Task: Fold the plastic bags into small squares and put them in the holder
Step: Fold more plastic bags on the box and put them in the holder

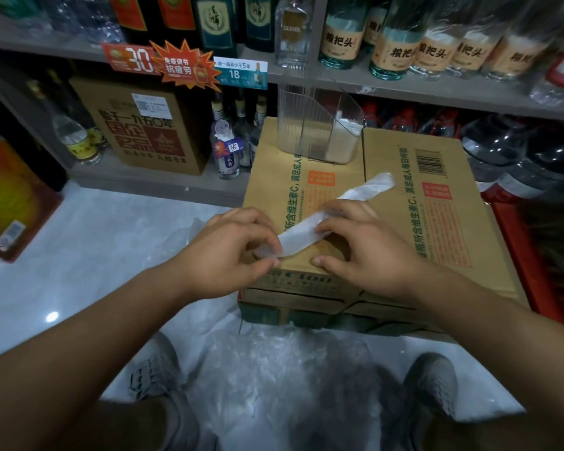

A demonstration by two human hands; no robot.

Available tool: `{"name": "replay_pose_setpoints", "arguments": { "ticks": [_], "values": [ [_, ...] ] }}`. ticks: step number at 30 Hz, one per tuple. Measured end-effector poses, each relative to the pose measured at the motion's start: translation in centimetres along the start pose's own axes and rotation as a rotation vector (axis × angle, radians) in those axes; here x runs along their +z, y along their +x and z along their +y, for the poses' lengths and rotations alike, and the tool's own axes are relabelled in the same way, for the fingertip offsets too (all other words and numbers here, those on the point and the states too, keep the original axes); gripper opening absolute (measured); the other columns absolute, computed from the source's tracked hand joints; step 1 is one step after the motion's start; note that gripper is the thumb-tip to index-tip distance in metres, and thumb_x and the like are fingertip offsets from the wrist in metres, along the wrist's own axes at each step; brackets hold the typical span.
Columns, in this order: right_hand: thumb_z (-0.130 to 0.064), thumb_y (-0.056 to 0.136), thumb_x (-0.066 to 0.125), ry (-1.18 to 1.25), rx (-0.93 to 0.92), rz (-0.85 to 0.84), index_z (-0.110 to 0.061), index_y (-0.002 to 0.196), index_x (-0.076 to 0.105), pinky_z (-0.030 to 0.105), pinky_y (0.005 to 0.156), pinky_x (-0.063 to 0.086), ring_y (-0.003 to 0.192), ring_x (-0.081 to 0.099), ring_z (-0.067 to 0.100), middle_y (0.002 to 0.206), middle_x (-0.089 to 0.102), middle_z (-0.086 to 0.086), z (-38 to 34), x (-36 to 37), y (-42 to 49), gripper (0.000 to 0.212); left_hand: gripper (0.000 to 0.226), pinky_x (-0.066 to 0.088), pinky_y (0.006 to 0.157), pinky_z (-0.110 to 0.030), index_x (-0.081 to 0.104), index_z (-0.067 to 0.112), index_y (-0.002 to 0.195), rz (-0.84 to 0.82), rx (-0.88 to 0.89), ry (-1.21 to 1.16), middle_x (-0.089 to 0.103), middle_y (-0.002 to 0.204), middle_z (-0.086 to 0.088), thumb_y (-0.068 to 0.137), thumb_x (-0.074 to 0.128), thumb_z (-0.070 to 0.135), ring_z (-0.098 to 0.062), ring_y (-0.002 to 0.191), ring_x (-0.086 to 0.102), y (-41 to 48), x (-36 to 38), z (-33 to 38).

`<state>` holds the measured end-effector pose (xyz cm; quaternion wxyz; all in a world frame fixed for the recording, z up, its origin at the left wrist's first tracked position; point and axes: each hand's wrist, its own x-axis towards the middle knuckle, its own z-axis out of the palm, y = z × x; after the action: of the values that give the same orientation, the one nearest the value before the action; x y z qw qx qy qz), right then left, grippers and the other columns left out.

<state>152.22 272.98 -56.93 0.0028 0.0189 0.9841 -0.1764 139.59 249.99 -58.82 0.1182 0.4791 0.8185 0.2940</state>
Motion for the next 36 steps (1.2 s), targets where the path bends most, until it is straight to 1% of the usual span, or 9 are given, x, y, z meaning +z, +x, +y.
{"name": "replay_pose_setpoints", "arguments": {
  "ticks": [6,10,14,17,20,23,25,30,36],
  "values": [
    [-0.031,0.092,0.069,0.117,-0.013,0.105,-0.024,0.112,0.070,0.034,0.093,0.048,0.106,0.054,0.013,0.110,0.061,-0.007,-1.3,0.3,-0.3,0.021,0.004,0.051,0.084,-0.018,0.071,0.017,0.091,0.108,-0.118,-0.506,0.073,0.109,0.006,0.093,0.071,0.013,-0.004,0.105,0.066,1.0,-0.6,2.8],
    [-0.018,0.095,0.067,0.413,0.150,0.181,-0.022,0.093,0.070,0.023,0.081,0.051,0.088,0.062,0.004,0.092,0.069,-0.011,-1.4,0.1,-0.2,0.005,0.053,0.054,0.094,-0.059,0.055,0.020,0.114,0.077,-0.206,-0.782,0.076,0.107,-0.002,0.076,0.089,0.033,-0.040,0.105,0.068,2.0,-0.7,4.1],
    [-0.007,0.096,0.062,0.786,0.324,0.227,-0.015,0.083,0.059,0.026,0.071,0.051,0.076,0.062,0.011,0.081,0.066,0.001,-1.5,0.2,-0.1,0.015,0.077,0.052,0.096,-0.061,0.050,0.022,0.126,0.014,-0.218,-0.751,0.075,0.101,0.000,0.064,0.093,0.036,-0.038,0.104,0.069,3.3,0.5,3.9],
    [0.002,0.098,0.054,1.151,0.428,0.214,0.003,0.107,0.060,0.036,0.075,0.062,0.090,0.072,0.026,0.101,0.070,0.021,-1.7,0.3,-0.1,0.010,0.056,0.055,0.096,-0.044,0.054,0.017,0.123,0.002,-0.210,-0.664,0.073,0.099,-0.008,0.077,0.087,0.016,-0.032,0.103,0.068,4.2,1.7,3.7],
    [0.007,0.097,0.051,1.366,0.485,0.195,-0.004,0.109,0.063,0.031,0.071,0.061,0.090,0.074,0.025,0.099,0.075,0.012,-1.6,0.0,-0.1,0.020,0.035,0.054,0.092,-0.036,0.061,0.017,0.113,-0.017,-0.185,-0.525,0.068,0.097,-0.009,0.084,0.082,0.020,-0.018,0.095,0.066,5.0,2.6,3.4],
    [0.001,0.096,0.057,1.325,0.468,0.238,-0.007,0.091,0.059,0.038,0.073,0.061,0.079,0.068,0.025,0.083,0.068,0.015,-0.9,-1.0,0.0,0.009,0.043,0.053,0.090,-0.045,0.064,0.027,0.113,-0.031,-0.140,-0.311,0.070,0.101,0.005,0.079,0.070,0.053,-0.017,0.098,0.066,5.6,3.0,3.0],
    [-0.007,0.097,0.061,1.229,0.471,0.299,-0.004,0.096,0.059,0.037,0.071,0.059,0.076,0.066,0.027,0.083,0.068,0.021,-0.3,-1.8,0.4,0.004,0.042,0.050,0.092,-0.048,0.063,0.030,0.108,-0.022,-0.136,-0.242,0.070,0.096,0.009,0.078,0.065,0.059,-0.015,0.095,0.064,5.8,3.1,3.1],
    [-0.019,0.097,0.066,1.049,0.468,0.324,0.001,0.109,0.062,0.030,0.060,0.053,0.069,0.063,0.022,0.080,0.071,0.016,1.8,-3.4,1.9,0.023,0.028,0.046,0.096,-0.046,0.060,0.035,0.100,-0.015,-0.121,-0.109,0.062,0.087,0.017,0.080,0.065,0.054,-0.005,0.091,0.056,6.1,3.2,3.5],
    [-0.020,0.095,0.067,0.568,0.530,0.310,-0.009,0.089,0.070,0.029,0.062,0.050,0.074,0.066,0.019,0.084,0.072,0.007,4.8,-2.7,3.0,0.013,0.024,0.047,0.096,-0.045,0.060,0.032,0.109,-0.030,-0.149,-0.129,0.062,0.091,0.017,0.090,0.071,0.041,-0.009,0.094,0.058,6.5,3.4,3.6]
  ]
}}
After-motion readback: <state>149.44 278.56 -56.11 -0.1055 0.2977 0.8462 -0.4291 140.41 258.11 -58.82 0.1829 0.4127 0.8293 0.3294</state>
